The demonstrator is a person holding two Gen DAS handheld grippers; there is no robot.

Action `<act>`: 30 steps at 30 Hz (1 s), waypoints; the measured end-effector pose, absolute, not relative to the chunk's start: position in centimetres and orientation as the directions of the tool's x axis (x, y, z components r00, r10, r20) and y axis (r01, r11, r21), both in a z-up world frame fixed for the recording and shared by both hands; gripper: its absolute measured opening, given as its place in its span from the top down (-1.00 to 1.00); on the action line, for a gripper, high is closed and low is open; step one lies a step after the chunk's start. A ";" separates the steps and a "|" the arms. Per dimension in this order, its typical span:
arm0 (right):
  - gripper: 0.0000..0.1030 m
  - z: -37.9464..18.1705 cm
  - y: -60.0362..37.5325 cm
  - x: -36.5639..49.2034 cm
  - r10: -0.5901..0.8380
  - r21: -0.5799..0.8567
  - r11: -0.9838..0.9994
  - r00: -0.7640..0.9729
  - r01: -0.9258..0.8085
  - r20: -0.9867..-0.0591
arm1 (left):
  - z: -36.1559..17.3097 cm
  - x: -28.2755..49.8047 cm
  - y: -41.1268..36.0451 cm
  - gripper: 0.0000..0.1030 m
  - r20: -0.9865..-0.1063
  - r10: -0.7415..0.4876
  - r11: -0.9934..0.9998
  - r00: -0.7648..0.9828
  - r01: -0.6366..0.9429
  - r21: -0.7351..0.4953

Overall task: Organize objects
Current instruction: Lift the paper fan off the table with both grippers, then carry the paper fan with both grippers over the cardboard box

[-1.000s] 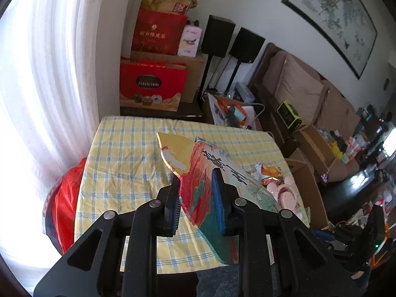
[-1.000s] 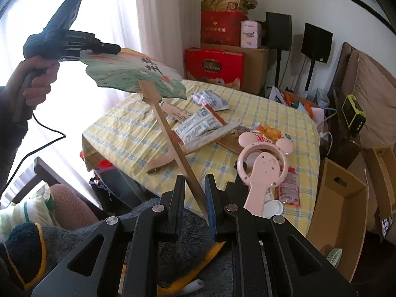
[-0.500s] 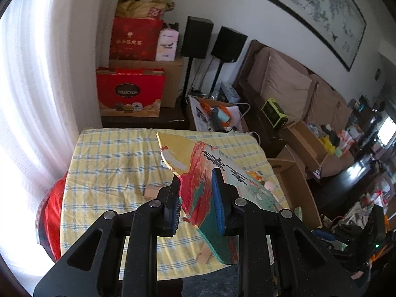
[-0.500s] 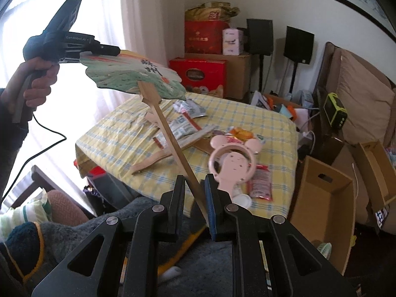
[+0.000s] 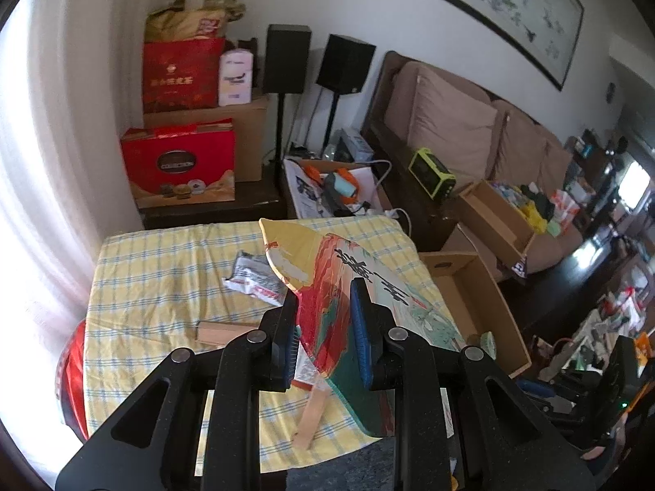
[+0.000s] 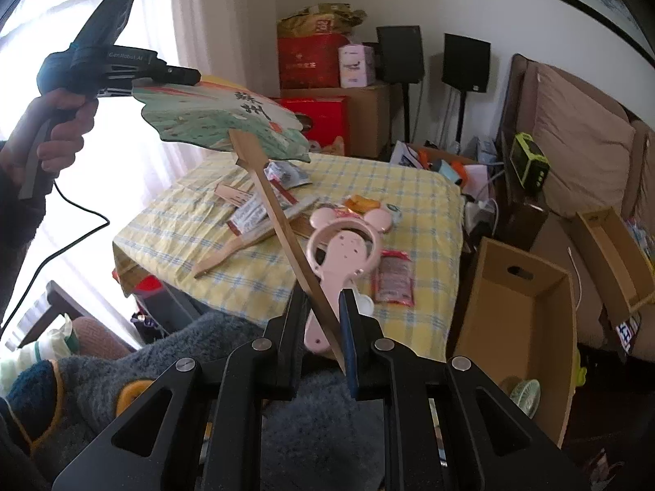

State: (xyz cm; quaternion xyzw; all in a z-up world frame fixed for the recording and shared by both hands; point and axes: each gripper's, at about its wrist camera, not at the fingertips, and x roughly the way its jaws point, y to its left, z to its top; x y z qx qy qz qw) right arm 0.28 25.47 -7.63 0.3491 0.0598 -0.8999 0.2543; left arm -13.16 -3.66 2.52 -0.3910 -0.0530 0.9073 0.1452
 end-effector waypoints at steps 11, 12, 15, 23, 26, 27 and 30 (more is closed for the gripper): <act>0.71 -8.2 29.5 0.8 -0.377 0.087 -0.898 -0.649 0.432 -0.661 | 2.8 -14.1 2.1 0.57 -0.692 0.333 -0.939 -0.641 -0.292 -0.182; 0.71 -8.2 29.9 0.9 -0.371 0.087 -0.901 -0.653 0.425 -0.660 | 2.8 -14.1 2.5 0.57 -0.692 0.335 -0.938 -0.640 -0.297 -0.179; 0.71 -8.0 31.1 1.2 -0.355 0.089 -0.915 -0.684 0.393 -0.637 | 3.2 -14.3 3.7 0.57 -0.685 0.348 -0.933 -0.640 -0.312 -0.183; 0.71 -7.6 33.7 1.6 -0.316 0.079 -0.935 -0.711 0.345 -0.629 | 3.8 -14.9 7.3 0.57 -0.680 0.369 -0.919 -0.633 -0.357 -0.166; 0.71 -7.6 34.8 1.8 -0.303 0.081 -0.942 -0.720 0.326 -0.625 | 4.0 -15.0 8.7 0.57 -0.678 0.377 -0.914 -0.631 -0.373 -0.161; 0.71 -7.6 35.2 1.8 -0.300 0.082 -0.944 -0.722 0.320 -0.624 | 4.0 -15.0 9.2 0.57 -0.676 0.379 -0.912 -0.631 -0.378 -0.158; 0.70 -7.5 36.5 2.1 -0.284 0.090 -0.952 -0.740 0.291 -0.610 | 4.4 -15.0 10.4 0.57 -0.670 0.383 -0.908 -0.636 -0.391 -0.148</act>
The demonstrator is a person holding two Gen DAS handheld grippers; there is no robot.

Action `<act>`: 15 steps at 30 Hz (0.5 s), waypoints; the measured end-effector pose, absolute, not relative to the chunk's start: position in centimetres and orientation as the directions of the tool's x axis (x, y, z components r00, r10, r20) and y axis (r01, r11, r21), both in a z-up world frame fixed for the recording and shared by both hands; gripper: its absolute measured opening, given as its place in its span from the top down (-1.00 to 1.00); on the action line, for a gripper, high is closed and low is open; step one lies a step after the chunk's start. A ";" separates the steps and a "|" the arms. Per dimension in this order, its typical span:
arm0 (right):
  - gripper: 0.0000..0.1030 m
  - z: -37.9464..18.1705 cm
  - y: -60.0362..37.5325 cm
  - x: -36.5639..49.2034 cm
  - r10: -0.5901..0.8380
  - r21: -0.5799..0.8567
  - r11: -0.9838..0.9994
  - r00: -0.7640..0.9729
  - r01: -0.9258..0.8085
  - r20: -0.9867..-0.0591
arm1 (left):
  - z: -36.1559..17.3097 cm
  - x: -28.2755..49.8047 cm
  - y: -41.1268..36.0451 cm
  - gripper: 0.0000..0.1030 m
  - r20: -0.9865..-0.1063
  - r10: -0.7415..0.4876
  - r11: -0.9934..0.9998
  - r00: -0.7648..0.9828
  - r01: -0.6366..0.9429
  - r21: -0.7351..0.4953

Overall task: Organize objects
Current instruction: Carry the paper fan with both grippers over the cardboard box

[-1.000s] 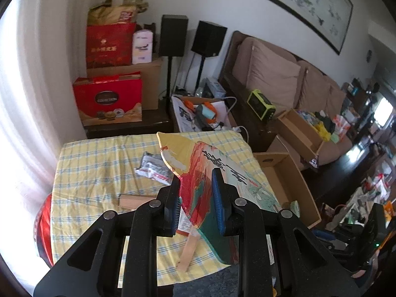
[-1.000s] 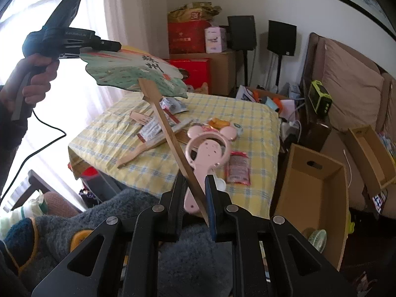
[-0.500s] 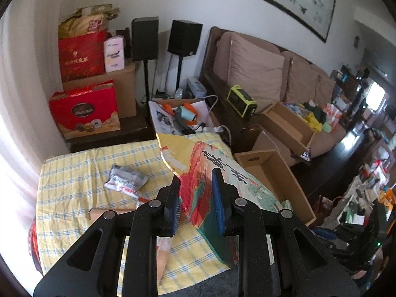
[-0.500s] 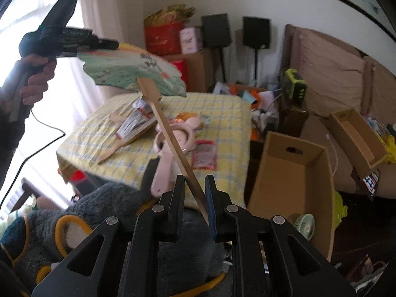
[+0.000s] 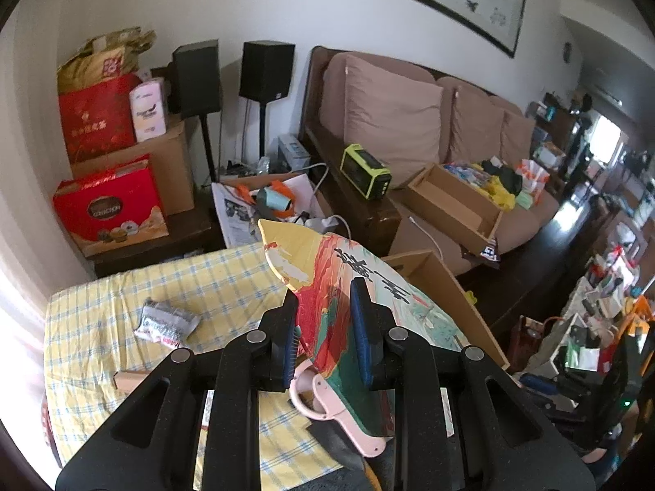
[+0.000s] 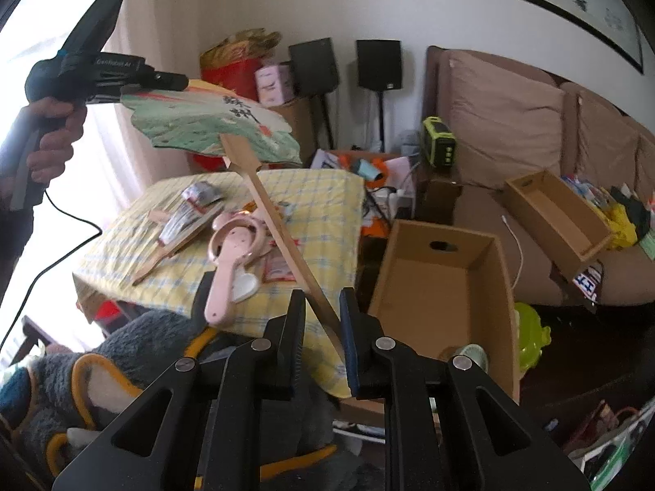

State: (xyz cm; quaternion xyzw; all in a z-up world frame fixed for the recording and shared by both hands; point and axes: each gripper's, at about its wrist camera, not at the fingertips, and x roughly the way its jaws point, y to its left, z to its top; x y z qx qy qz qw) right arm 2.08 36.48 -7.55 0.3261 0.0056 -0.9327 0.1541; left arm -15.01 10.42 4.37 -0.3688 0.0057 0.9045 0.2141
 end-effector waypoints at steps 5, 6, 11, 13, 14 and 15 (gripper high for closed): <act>0.71 -7.3 37.5 2.1 -0.263 0.085 -0.960 -0.753 0.266 -0.603 | 4.9 -15.4 12.0 0.57 -0.662 0.399 -0.900 -0.635 -0.409 -0.150; 0.70 -7.4 37.6 2.1 -0.255 0.078 -0.962 -0.755 0.262 -0.604 | 4.8 -15.5 12.3 0.57 -0.661 0.402 -0.899 -0.633 -0.410 -0.154; 0.70 -7.7 38.6 2.1 -0.216 0.056 -0.971 -0.760 0.231 -0.613 | 4.0 -15.8 14.2 0.57 -0.663 0.416 -0.892 -0.622 -0.420 -0.165; 0.70 -7.9 39.5 2.1 -0.204 0.058 -0.975 -0.763 0.214 -0.614 | 3.7 -15.8 15.0 0.57 -0.664 0.416 -0.891 -0.622 -0.426 -0.160; 0.70 -8.0 39.8 2.2 -0.201 0.060 -0.976 -0.763 0.210 -0.615 | 3.5 -15.8 15.5 0.57 -0.664 0.417 -0.890 -0.621 -0.428 -0.159; 0.70 -8.1 40.2 2.2 -0.198 0.061 -0.977 -0.764 0.205 -0.614 | 3.4 -15.8 15.8 0.57 -0.664 0.418 -0.889 -0.620 -0.430 -0.158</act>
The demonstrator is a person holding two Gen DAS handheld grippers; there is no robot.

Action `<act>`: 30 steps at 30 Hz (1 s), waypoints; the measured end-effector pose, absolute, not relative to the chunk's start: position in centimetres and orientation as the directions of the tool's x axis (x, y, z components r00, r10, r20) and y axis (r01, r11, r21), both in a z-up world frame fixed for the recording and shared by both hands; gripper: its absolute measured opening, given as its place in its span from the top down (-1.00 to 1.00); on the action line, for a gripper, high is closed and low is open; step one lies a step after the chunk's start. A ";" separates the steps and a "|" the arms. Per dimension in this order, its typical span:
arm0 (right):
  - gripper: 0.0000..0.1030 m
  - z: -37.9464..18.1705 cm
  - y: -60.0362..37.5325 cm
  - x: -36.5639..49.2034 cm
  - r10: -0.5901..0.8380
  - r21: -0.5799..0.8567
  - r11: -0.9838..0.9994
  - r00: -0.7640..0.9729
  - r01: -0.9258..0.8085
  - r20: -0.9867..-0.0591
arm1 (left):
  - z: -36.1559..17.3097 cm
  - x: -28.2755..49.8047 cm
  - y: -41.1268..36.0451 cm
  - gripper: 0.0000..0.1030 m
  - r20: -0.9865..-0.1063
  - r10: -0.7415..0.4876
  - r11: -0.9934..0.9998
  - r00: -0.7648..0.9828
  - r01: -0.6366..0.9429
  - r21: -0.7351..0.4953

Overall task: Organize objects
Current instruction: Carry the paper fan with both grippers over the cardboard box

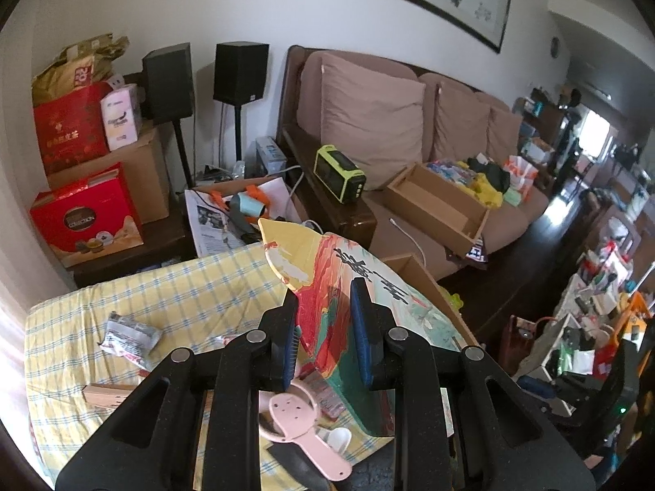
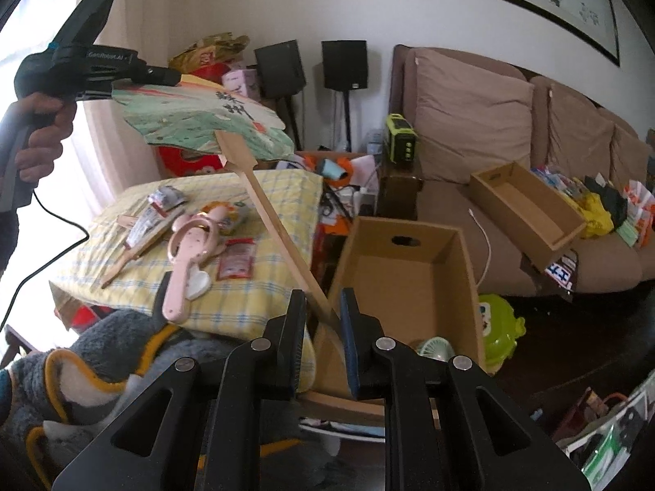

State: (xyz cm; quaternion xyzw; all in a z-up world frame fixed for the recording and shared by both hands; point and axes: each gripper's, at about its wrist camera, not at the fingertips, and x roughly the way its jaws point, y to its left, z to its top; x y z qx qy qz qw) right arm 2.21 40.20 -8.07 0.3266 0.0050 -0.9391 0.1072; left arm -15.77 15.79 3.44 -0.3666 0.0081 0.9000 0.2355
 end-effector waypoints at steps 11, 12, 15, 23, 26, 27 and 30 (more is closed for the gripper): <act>0.70 -8.9 43.7 2.1 -0.143 0.070 -0.989 -0.763 0.128 -0.630 | 2.6 -16.2 20.3 0.57 -0.658 0.441 -0.873 -0.611 -0.463 -0.156; 0.70 -9.0 44.0 2.1 -0.130 0.063 -0.991 -0.762 0.116 -0.634 | 2.5 -16.2 20.9 0.60 -0.658 0.444 -0.870 -0.609 -0.468 -0.153; 0.94 -8.9 45.3 2.4 -0.151 0.111 -0.988 -0.772 0.104 -0.617 | 1.8 -15.8 23.3 0.85 -0.680 0.452 -0.846 -0.578 -0.519 -0.122; 0.94 -12.8 47.8 0.9 -0.139 0.143 -0.988 -0.701 0.053 -0.700 | -4.1 -18.0 29.0 0.92 -0.770 0.326 -0.874 -0.548 -0.485 -0.024; 0.94 -15.3 50.1 0.5 -0.121 0.174 -0.985 -0.655 -0.016 -0.746 | -6.9 -17.7 30.6 0.93 -0.806 0.340 -0.851 -0.483 -0.524 -0.045; 0.94 -15.8 50.9 0.5 -0.105 0.172 -0.984 -0.649 -0.041 -0.754 | -7.4 -17.4 31.1 0.92 -0.808 0.335 -0.844 -0.484 -0.536 -0.029; 0.93 -16.4 52.3 0.8 -0.103 0.193 -0.979 -0.640 -0.072 -0.762 | -8.9 -17.3 31.7 0.92 -0.831 0.319 -0.839 -0.456 -0.543 -0.024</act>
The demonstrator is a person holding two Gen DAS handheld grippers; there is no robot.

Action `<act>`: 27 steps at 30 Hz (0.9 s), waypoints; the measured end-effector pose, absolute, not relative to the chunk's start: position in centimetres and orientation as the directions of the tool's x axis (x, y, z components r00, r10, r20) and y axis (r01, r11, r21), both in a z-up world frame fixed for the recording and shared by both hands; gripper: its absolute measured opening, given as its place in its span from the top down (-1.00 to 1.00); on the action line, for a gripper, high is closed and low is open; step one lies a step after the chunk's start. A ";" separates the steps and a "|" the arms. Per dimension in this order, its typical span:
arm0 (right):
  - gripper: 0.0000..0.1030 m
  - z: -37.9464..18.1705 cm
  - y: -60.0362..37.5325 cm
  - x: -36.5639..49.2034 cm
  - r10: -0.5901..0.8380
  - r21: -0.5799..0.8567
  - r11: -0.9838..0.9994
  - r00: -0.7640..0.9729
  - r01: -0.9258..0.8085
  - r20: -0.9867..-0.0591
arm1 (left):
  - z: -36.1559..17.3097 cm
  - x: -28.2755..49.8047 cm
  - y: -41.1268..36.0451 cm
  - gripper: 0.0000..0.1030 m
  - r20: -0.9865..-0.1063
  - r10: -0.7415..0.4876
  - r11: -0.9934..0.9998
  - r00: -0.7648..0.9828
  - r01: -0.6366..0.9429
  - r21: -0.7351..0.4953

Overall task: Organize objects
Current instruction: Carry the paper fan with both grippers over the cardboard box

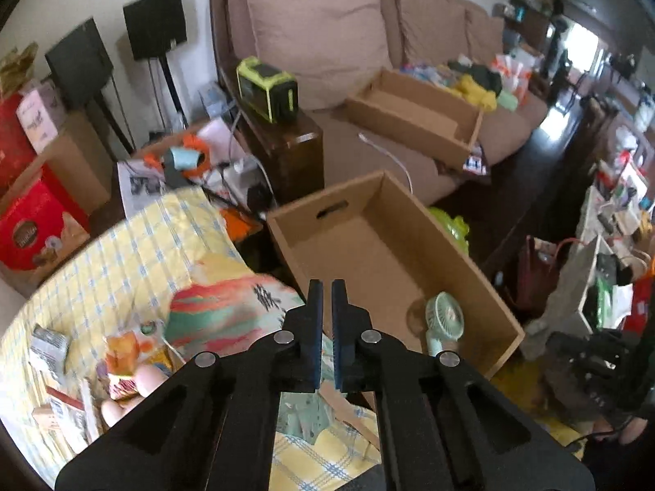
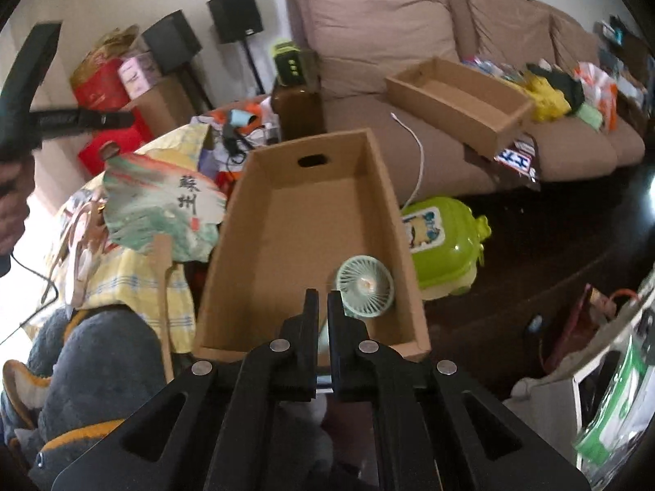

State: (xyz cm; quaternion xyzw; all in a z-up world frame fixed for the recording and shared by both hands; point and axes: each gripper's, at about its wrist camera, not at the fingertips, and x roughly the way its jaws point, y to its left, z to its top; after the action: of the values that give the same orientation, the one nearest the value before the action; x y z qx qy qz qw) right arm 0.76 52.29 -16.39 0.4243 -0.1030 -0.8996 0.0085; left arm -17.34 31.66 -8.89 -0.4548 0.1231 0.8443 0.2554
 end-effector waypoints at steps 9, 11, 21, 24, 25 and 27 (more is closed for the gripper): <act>0.88 -18.7 49.7 -0.8 -0.267 0.302 -0.953 -0.548 0.026 -0.793 | -9.2 -19.3 28.4 0.85 -0.863 0.274 -0.881 -0.425 -0.471 -0.047; 0.88 -19.3 48.3 -1.3 -0.312 0.324 -0.944 -0.512 0.067 -0.801 | -9.1 -20.1 27.2 0.63 -0.867 0.265 -0.895 -0.422 -0.442 -0.059; 0.26 -22.8 42.1 -2.6 -0.602 0.565 -0.798 -0.318 0.210 -0.732 | -10.9 -22.5 23.0 -0.07 -0.904 0.216 -0.932 -0.369 -0.354 -0.078; 0.26 -24.2 40.7 -2.9 -0.640 0.604 -0.768 -0.248 0.212 -0.727 | -11.7 -22.6 22.3 -0.09 -0.912 0.208 -0.938 -0.353 -0.338 -0.083; 0.26 -24.5 40.4 -2.9 -0.639 0.604 -0.769 -0.239 0.210 -0.731 | -11.8 -22.6 22.3 -0.09 -0.913 0.207 -0.937 -0.351 -0.338 -0.082; 0.27 -25.1 39.9 -3.0 -0.639 0.606 -0.769 -0.223 0.205 -0.736 | -12.1 -22.6 22.2 -0.09 -0.916 0.202 -0.937 -0.347 -0.339 -0.079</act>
State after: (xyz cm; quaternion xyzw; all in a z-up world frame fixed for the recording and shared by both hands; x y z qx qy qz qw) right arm -2.98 39.89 -25.06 0.5576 -0.1947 -0.7574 0.2785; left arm -22.64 22.24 -12.08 -0.5470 0.0626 0.8182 0.1655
